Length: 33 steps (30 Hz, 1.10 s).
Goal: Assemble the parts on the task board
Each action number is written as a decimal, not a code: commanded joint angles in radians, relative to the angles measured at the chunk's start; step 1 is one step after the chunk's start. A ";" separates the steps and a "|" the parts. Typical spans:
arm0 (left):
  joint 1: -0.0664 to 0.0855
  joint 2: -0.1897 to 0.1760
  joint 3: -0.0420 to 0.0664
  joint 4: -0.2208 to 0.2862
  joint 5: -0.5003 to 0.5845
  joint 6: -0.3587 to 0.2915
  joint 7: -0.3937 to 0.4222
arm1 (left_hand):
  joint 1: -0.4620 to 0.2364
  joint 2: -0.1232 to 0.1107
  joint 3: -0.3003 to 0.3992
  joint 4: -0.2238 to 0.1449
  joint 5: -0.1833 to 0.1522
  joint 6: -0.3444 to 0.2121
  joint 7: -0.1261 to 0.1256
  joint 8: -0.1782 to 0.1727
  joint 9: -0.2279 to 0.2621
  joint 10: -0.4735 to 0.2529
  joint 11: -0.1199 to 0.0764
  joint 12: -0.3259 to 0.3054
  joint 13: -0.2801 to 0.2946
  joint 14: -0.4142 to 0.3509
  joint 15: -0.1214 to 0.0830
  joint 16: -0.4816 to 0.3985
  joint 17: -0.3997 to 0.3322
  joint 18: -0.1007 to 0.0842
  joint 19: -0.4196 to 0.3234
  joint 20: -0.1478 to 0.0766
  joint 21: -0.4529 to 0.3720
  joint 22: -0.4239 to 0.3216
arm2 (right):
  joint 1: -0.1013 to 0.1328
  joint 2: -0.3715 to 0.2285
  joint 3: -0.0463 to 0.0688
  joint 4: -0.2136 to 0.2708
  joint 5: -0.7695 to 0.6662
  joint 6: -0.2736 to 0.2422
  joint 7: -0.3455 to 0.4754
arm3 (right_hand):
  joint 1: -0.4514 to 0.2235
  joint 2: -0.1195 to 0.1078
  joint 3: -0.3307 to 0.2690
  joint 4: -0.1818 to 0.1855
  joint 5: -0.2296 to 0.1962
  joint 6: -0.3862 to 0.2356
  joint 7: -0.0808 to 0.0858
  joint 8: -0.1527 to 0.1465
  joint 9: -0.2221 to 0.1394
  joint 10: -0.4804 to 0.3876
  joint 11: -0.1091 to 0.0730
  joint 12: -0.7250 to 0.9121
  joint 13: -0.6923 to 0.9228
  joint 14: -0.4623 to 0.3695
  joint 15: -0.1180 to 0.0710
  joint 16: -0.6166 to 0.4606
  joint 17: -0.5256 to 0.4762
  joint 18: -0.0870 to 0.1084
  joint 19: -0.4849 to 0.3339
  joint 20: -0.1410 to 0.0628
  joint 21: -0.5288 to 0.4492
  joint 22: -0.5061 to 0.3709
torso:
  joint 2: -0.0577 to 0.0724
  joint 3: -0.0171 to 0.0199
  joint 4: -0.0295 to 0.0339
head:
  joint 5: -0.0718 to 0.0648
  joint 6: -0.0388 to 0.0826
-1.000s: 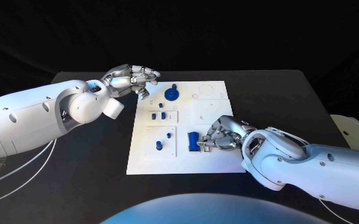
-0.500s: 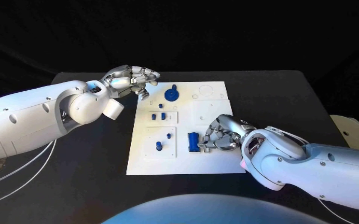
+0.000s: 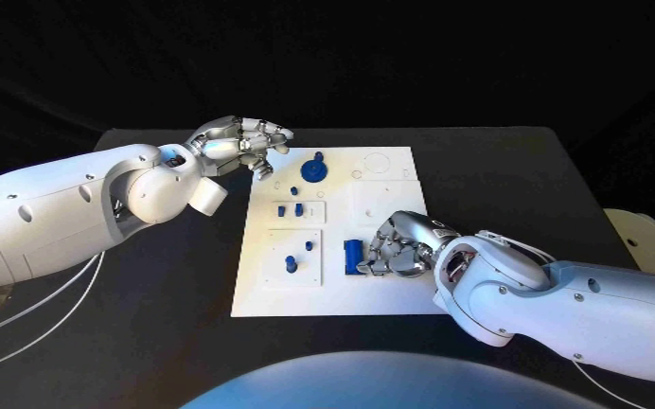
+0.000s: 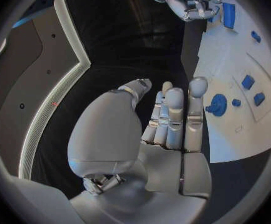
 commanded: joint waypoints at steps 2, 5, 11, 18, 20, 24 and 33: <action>0.000 0.002 0.001 0.002 -0.002 0.015 0.005 | -0.008 0.001 0.003 0.005 0.005 -0.009 0.001 0.007 0.001 -0.006 0.004 -0.003 0.000 -0.004 0.002 0.006 -0.001 0.016 0.004 0.006 -0.003 0.047 | -0.001 0.004 0.000 -0.003 -0.013 0.022 0.002 | 0.014 -0.001 -0.006 -0.001 0.007 -0.001 -0.008 0.006 0.005 0.038 -0.009 0.005 0.145 0.097 -0.006 0.004 0.227 -0.011 0.000 -0.010 0.005 0.021 | 0.000 0.0000 -0.0013 | 0.001 -0.001; 0.000 0.002 0.001 0.002 -0.002 0.015 0.005 | -0.008 0.001 0.003 0.005 0.005 -0.009 0.001 0.007 0.001 -0.006 0.004 -0.003 0.000 -0.004 0.002 0.006 -0.001 0.016 0.004 0.006 -0.003 0.047 | -0.001 0.005 0.000 -0.009 -0.018 0.020 -0.003 | 0.018 0.004 -0.005 0.000 0.008 -0.002 -0.009 0.008 0.011 0.039 -0.010 0.006 0.146 0.097 -0.007 0.004 0.228 -0.011 0.000 -0.011 0.006 0.022 | 0.000 0.0000 -0.0010 | 0.001 -0.001; 0.000 0.002 0.001 0.001 -0.002 0.015 0.005 | -0.008 0.001 0.003 0.005 0.005 -0.009 0.001 0.007 0.001 -0.006 0.004 -0.003 0.000 -0.004 0.002 0.006 -0.001 0.016 0.004 0.006 -0.003 0.047 | -0.001 0.011 0.000 -0.022 -0.026 0.021 -0.011 | 0.022 0.008 -0.004 -0.001 0.009 -0.003 -0.010 0.009 0.017 0.041 -0.011 0.011 0.150 0.097 -0.008 0.004 0.229 -0.011 0.000 -0.012 0.006 0.022 | 0.000 0.0010 0.0000 | 0.002 -0.003; 0.000 0.001 0.001 0.002 -0.002 0.015 0.004 | -0.008 0.001 0.003 0.005 0.005 -0.009 0.001 0.007 0.001 -0.006 0.004 -0.003 0.000 -0.004 0.002 0.006 -0.001 0.016 0.004 0.006 -0.003 0.047 | -0.001 0.008 0.000 -0.019 -0.036 -0.007 -0.006 | 0.022 0.015 -0.006 0.001 0.028 -0.007 -0.011 0.012 0.033 0.043 -0.012 0.013 0.154 0.097 -0.010 0.004 0.229 -0.011 0.001 -0.014 0.005 0.023 | 0.001 0.0013 -0.0011 | 0.002 -0.002; 0.000 0.000 0.001 0.002 -0.001 0.015 0.004 | -0.008 0.001 0.003 0.005 0.005 -0.009 0.001 0.007 0.001 -0.006 0.004 -0.003 0.000 -0.004 0.002 0.006 -0.001 0.016 0.004 0.006 -0.003 0.047 | -0.001 0.002 0.001 -0.012 -0.037 -0.022 0.001 | 0.020 0.015 -0.008 0.001 0.032 -0.009 -0.011 0.012 0.035 0.040 -0.012 0.009 0.150 0.097 -0.010 0.004 0.228 -0.010 0.001 -0.014 0.003 0.022 | 0.000 0.0013 -0.0013 | 0.003 -0.001; 0.000 -0.001 0.001 0.001 -0.001 0.015 0.004 | -0.008 0.001 0.003 0.005 0.005 -0.009 0.001 0.007 0.001 -0.006 0.004 -0.003 0.000 -0.004 0.002 0.006 -0.001 0.016 0.004 0.006 -0.003 0.047 | 0.002 -0.027 0.003 0.010 -0.033 -0.065 0.016 | 0.014 0.012 -0.015 0.001 0.047 -0.023 -0.007 0.006 0.045 0.027 -0.010 -0.015 0.129 0.097 -0.009 0.003 0.226 -0.010 0.000 -0.014 -0.001 0.022 | 0.000 0.0014 -0.0008 | 0.002 0.000; 0.000 0.001 0.001 0.000 -0.001 0.013 0.004 | -0.008 0.001 0.003 0.005 0.005 -0.009 0.001 0.007 0.001 -0.006 0.004 -0.003 0.000 -0.004 0.002 0.006 -0.001 0.016 0.004 0.006 -0.003 0.047 | 0.037 -0.138 0.005 0.016 0.000 -0.094 0.040 | 0.016 0.011 -0.027 0.001 0.057 -0.136 0.040 -0.077 0.023 0.023 0.029 -0.019 0.128 0.095 0.021 0.001 0.219 -0.011 -0.006 0.007 -0.017 0.019 | -0.002 -0.0015 -0.0035 | -0.011 0.004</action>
